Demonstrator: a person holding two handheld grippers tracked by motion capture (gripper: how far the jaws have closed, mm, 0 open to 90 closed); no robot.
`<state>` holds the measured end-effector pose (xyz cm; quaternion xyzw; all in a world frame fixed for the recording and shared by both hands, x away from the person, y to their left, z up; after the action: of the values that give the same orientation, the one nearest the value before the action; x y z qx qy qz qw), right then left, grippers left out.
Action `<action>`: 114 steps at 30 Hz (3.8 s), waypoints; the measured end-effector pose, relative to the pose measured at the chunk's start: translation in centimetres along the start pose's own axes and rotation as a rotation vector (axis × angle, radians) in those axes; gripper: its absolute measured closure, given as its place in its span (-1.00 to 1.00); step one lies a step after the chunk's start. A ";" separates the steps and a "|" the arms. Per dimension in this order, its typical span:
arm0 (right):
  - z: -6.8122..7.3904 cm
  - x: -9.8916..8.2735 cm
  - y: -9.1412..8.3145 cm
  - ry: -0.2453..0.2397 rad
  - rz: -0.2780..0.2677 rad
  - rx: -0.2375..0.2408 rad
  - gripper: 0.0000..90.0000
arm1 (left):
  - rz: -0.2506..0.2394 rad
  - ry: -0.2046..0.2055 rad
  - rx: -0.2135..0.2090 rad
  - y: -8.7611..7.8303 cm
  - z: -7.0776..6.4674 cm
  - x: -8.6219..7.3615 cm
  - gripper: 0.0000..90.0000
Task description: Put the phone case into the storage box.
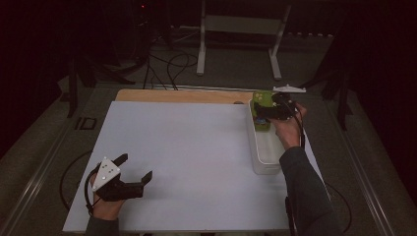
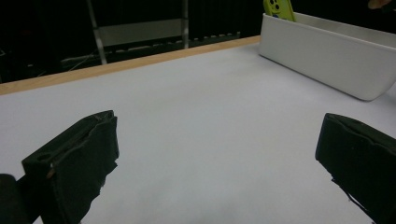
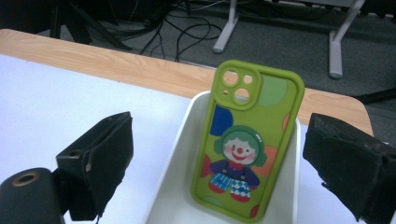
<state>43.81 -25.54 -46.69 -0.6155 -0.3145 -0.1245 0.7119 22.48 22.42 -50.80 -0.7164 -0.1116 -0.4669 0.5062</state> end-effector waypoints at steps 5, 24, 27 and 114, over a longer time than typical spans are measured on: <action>0.6 -0.6 -0.8 -0.007 -0.018 0.023 -0.82 | 0.002 -0.001 0.000 0.1 0.0 0.0 -1.00; 2.7 -2.3 -2.7 -0.109 -0.043 0.056 -0.82 | 0.008 0.003 0.000 0.2 -0.1 0.0 -1.00; 3.1 -2.5 -3.2 -0.123 -0.052 0.064 -0.82 | 0.005 0.001 -0.001 0.2 -0.1 0.0 -1.00; 7.7 -16.7 -7.9 -0.234 -0.261 0.262 -0.82 | 0.007 0.027 0.016 -0.2 0.2 -0.3 -1.00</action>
<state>24.16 -23.38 -50.08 -0.4821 -0.4856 -0.1015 0.7221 22.31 22.75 -50.88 -0.7064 -0.1061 -0.4739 0.5150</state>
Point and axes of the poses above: each handheld gripper's, and its own axes: y roughly forward along the jaws, x roughly out of its top, z roughly to its left, the point moved 1 cm from there along y, roughly forward along the jaws, and after that the axes turned 15 degrees about z, right-handed, at the moved point
